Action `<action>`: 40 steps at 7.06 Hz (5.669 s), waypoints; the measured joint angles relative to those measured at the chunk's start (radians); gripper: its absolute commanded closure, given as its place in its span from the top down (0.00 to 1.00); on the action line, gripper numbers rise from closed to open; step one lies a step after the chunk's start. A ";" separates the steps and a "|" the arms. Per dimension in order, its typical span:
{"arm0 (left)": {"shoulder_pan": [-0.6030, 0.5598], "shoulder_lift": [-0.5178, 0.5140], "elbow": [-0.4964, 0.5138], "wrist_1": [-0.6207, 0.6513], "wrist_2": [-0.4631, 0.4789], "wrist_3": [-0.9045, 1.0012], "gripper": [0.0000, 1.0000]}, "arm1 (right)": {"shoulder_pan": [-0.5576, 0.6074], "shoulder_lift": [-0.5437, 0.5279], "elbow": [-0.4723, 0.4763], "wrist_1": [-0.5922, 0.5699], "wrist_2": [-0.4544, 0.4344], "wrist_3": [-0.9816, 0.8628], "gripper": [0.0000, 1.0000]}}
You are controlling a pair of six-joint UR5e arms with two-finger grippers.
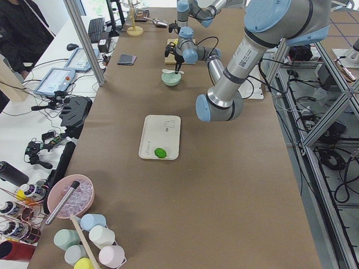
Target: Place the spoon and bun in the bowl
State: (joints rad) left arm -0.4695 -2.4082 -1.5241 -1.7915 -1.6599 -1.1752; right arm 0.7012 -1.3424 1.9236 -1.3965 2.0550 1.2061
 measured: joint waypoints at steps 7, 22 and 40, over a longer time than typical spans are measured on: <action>-0.283 0.366 -0.303 -0.033 -0.214 0.351 0.98 | 0.025 0.379 -0.148 -0.127 -0.018 0.080 0.00; -0.647 0.582 -0.237 -0.109 -0.475 0.663 0.98 | 0.304 0.247 -0.138 -0.301 -0.080 -0.447 1.00; -1.139 0.939 -0.218 0.112 -0.626 1.043 0.98 | 0.843 -0.150 -0.293 -0.426 0.262 -1.337 1.00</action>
State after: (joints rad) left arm -1.6087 -1.4690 -1.7425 -1.6796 -2.2856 -0.1322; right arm 1.5441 -1.4922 1.6306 -1.8224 2.3166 -0.1305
